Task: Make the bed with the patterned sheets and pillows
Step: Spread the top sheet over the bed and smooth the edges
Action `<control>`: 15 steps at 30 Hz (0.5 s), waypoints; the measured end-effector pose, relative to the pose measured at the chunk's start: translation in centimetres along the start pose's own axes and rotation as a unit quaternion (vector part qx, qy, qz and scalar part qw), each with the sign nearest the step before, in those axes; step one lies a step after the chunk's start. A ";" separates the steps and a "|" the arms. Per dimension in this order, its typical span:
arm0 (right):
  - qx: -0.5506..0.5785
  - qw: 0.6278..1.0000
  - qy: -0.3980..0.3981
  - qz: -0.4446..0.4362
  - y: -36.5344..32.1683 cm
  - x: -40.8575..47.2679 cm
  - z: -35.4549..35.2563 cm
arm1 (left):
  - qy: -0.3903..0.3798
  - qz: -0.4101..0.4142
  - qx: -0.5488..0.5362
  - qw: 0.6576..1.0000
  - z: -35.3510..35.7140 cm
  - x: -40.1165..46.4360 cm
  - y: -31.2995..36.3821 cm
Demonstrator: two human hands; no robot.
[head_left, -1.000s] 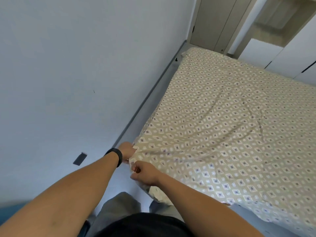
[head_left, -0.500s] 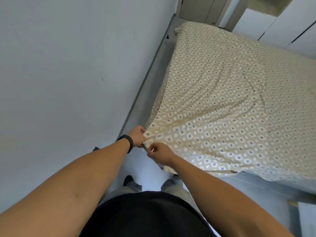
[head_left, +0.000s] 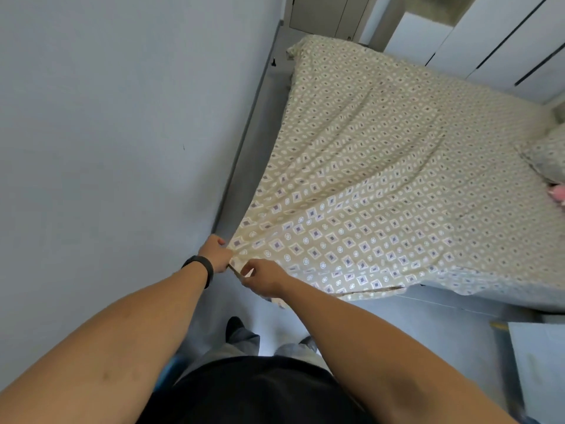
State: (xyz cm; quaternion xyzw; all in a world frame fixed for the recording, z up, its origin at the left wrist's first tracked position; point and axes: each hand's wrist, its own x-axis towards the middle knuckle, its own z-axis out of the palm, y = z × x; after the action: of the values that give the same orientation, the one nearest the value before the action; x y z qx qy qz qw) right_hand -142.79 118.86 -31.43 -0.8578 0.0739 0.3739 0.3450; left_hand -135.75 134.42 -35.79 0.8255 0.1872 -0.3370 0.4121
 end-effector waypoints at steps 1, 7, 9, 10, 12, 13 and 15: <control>0.001 1.000 0.005 0.005 0.0 0.1 -0.2 | -0.016 -0.008 0.009 1.000 -0.4 0.2 -0.3; 0.013 0.998 0.045 0.045 2.0 -0.8 -1.4 | -0.090 0.010 0.097 0.991 0.1 -0.2 -1.4; 0.015 0.996 0.057 0.064 3.2 -1.5 -1.5 | -0.127 0.029 0.115 0.985 1.3 -0.5 -1.0; 0.017 0.995 0.057 0.074 3.8 -1.8 -1.5 | -0.136 0.036 0.121 0.983 1.8 -0.9 -0.8; 0.018 0.994 0.056 0.095 4.9 -2.6 -1.4 | -0.165 0.061 0.132 0.975 3.1 -1.8 -0.4; 0.013 0.993 0.054 0.100 5.2 -2.9 -1.5 | -0.181 0.073 0.139 0.971 3.6 -2.1 -0.2; 0.009 0.993 0.057 0.106 5.5 -3.6 -1.7 | -0.217 0.077 0.147 0.962 4.4 -2.7 0.5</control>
State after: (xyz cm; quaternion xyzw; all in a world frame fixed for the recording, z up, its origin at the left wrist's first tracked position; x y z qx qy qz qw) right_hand -146.44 113.19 -31.10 -0.8622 0.1871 0.3577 0.3062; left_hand -139.10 130.53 -35.51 0.7962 -0.0222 -0.4987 0.3419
